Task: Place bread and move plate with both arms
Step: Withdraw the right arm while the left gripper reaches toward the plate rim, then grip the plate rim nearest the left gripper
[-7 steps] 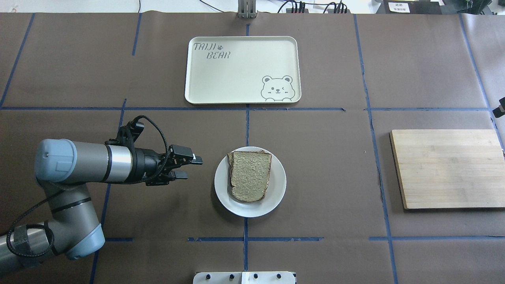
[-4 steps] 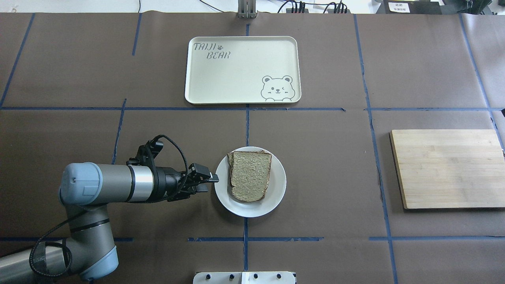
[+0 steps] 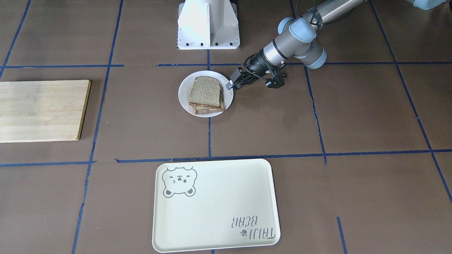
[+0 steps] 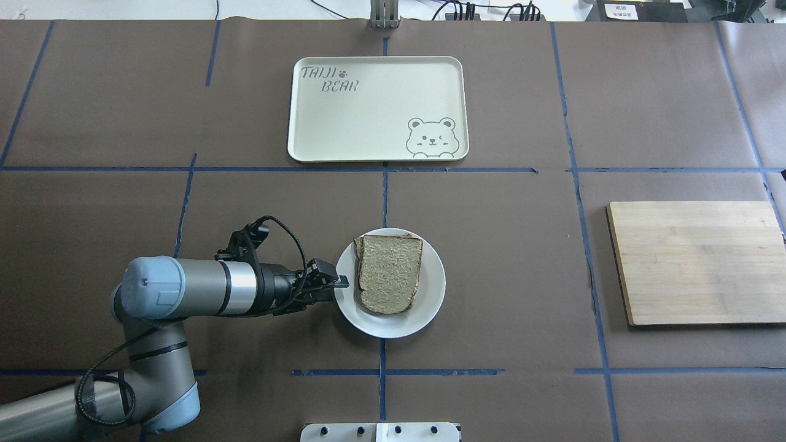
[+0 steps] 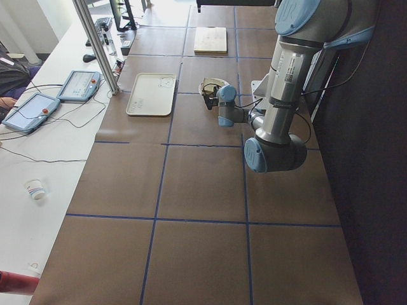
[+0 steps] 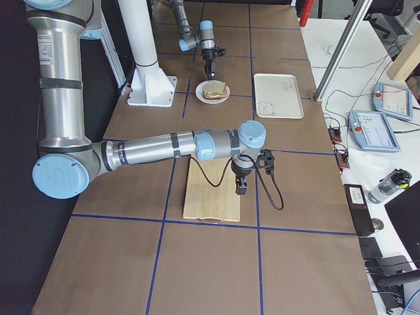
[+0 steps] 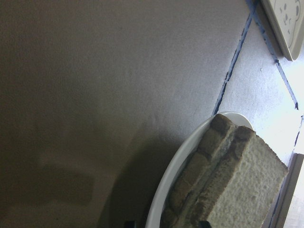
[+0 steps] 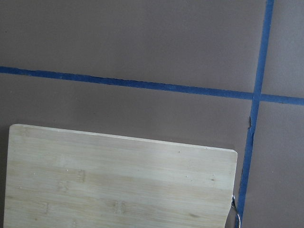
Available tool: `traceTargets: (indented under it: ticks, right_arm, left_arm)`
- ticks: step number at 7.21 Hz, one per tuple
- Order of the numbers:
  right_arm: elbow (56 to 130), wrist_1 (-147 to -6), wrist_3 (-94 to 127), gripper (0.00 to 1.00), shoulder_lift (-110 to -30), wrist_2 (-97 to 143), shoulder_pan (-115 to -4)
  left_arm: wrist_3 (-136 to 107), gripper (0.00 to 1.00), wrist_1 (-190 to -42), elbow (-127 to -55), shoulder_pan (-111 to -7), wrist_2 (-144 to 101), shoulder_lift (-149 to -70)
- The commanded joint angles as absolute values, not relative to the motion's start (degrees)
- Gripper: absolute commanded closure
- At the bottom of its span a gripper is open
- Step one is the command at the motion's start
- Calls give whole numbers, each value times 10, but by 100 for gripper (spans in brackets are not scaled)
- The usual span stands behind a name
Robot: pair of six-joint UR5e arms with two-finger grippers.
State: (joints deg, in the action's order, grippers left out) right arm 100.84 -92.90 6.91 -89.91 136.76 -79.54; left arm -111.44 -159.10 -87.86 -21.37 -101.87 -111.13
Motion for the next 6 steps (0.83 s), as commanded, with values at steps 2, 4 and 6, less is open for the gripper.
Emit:
traceTargets:
  ticks: [2, 4, 6]
  right_arm:
    - [1008, -929, 69, 0, -897, 1367, -795]
    - [1008, -929, 69, 0, -896, 1367, -795]
    - [1008, -929, 69, 0, -897, 1367, -795]
  left_arm:
    - [-1114, 48, -1592, -864, -214, -1019, -1121]
    - [-1114, 49, -1592, -864, -210, -1019, -1125]
    - [-1114, 50, -1591, -863, -210, -1019, -1129]
